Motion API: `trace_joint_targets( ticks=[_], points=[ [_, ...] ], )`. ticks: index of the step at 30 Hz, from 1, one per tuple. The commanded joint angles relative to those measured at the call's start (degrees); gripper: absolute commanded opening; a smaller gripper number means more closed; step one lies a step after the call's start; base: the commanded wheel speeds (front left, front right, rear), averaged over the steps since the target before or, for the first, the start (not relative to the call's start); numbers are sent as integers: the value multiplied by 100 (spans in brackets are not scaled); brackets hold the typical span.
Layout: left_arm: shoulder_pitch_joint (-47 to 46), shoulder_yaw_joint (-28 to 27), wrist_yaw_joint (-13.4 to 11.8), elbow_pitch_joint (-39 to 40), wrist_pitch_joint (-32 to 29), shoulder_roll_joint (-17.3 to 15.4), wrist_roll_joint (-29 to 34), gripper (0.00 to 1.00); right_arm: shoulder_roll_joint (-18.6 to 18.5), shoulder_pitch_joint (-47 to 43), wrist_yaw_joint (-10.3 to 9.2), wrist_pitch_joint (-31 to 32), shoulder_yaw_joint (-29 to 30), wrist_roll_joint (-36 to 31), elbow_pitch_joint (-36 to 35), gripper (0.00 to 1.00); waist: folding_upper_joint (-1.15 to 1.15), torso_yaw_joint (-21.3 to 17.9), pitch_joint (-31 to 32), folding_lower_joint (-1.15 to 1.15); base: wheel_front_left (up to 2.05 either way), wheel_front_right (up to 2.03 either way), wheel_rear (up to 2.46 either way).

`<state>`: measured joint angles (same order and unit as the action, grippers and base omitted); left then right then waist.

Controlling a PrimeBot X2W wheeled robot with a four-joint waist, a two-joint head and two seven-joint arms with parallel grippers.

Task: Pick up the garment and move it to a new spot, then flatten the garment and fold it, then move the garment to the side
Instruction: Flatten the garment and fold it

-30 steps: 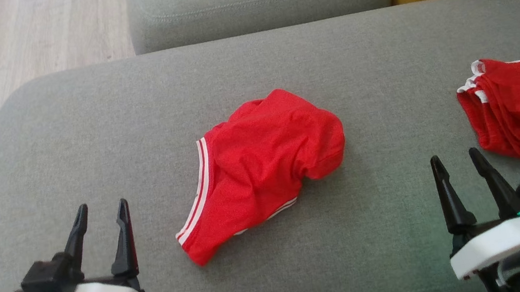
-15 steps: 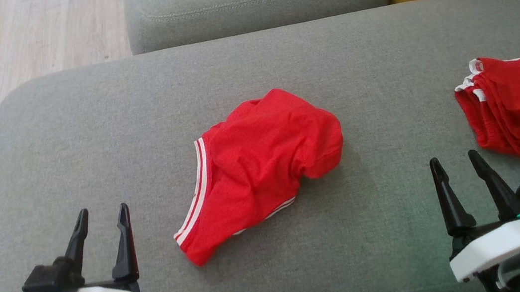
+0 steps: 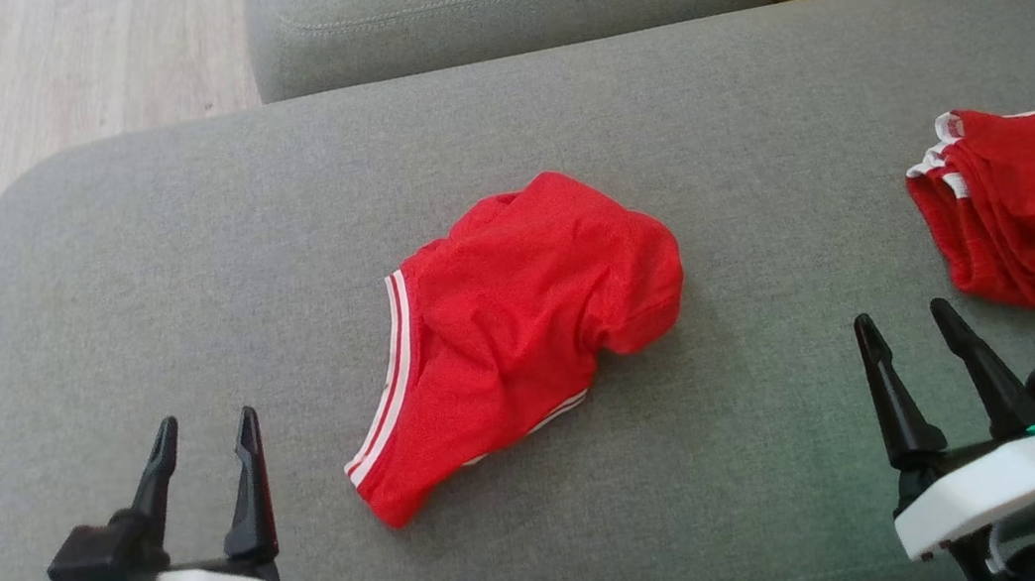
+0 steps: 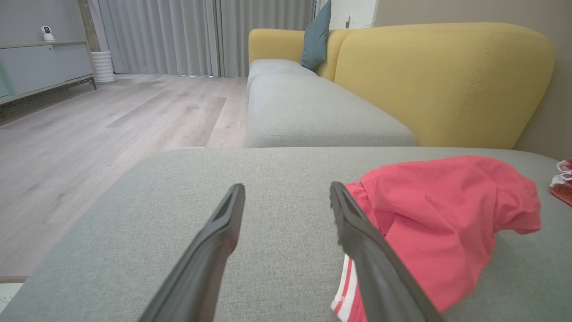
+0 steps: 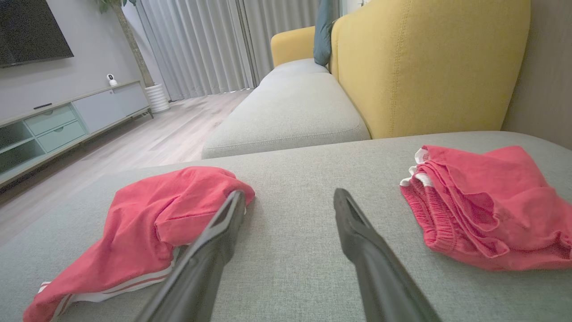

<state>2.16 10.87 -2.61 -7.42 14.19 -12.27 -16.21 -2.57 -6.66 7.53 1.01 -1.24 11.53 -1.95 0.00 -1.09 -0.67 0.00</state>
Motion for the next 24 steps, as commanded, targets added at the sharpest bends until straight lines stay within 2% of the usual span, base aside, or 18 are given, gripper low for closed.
trace_joint_targets(
  ticks=[1,5,10,17,22,23,24],
  points=[
    [-293,-165,-55,201,12,-128,17,100,-31,233,-4,-47,-135,15,-180,100,0,0,-14,0,0,0,0],
    [-376,11,114,137,-274,-150,-44,100,-31,283,-4,-69,-144,15,-196,100,0,14,-132,0,0,0,0],
    [-583,382,443,-210,-1181,-73,-276,100,-31,382,-4,-83,-227,17,-185,100,0,-13,-342,0,0,0,0],
    [-911,545,697,-829,-2141,19,-762,100,-31,520,-4,-155,-281,41,-119,100,0,-149,-630,0,0,0,0],
    [-1116,597,814,-1134,-2292,4,-955,100,-31,581,-4,-188,-277,63,-69,100,0,-217,-725,0,0,0,0],
    [-1150,632,840,-1177,-2315,9,-988,47,-31,594,-4,-194,-276,68,-57,100,0,-226,-733,0,0,0,0],
    [-1185,667,861,-1195,-2311,5,-1002,0,-31,606,-4,-201,-278,72,-47,100,0,-237,-738,0,0,0,0]
  ],
)
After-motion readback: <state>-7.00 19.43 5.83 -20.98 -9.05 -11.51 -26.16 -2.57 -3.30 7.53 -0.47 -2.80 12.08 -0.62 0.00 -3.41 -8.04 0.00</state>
